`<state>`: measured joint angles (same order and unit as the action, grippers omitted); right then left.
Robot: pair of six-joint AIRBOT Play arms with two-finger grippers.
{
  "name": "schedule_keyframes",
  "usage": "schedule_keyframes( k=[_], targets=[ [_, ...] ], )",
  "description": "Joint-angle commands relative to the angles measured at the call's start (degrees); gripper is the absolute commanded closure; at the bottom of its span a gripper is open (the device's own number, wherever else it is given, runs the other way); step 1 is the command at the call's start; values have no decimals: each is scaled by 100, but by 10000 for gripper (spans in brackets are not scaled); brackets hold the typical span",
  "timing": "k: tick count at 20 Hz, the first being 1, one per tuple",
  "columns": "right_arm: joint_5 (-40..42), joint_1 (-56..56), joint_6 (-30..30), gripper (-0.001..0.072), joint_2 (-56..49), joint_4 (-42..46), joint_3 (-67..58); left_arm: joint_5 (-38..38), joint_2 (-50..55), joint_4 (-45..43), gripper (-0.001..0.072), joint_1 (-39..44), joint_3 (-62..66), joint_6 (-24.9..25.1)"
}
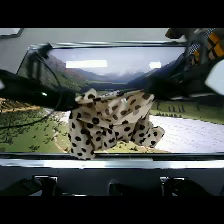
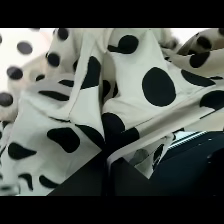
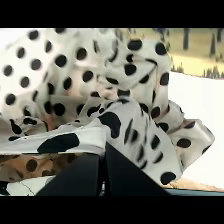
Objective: Fold the clothes and pants, and hang the long-sleeved shirts on hangers.
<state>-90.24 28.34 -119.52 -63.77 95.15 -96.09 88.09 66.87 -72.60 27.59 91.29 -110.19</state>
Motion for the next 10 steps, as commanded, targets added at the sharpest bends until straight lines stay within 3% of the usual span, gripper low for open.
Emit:
schedule_keyframes(
  k=[1, 6, 10],
  targets=[
    [911, 22, -466, 681, -4, -46, 1464, -946, 111, 83, 691, 0, -1456, -83],
    [1665, 133, -1145, 681, -7, -278, 2605, -1482, 520, 348, 690, -2, -1993, 136],
    [1624, 1049, -1939, 681, -11, 876, 2957, -1759, 527, 310, 690, -2, -1993, 133]
  ],
)
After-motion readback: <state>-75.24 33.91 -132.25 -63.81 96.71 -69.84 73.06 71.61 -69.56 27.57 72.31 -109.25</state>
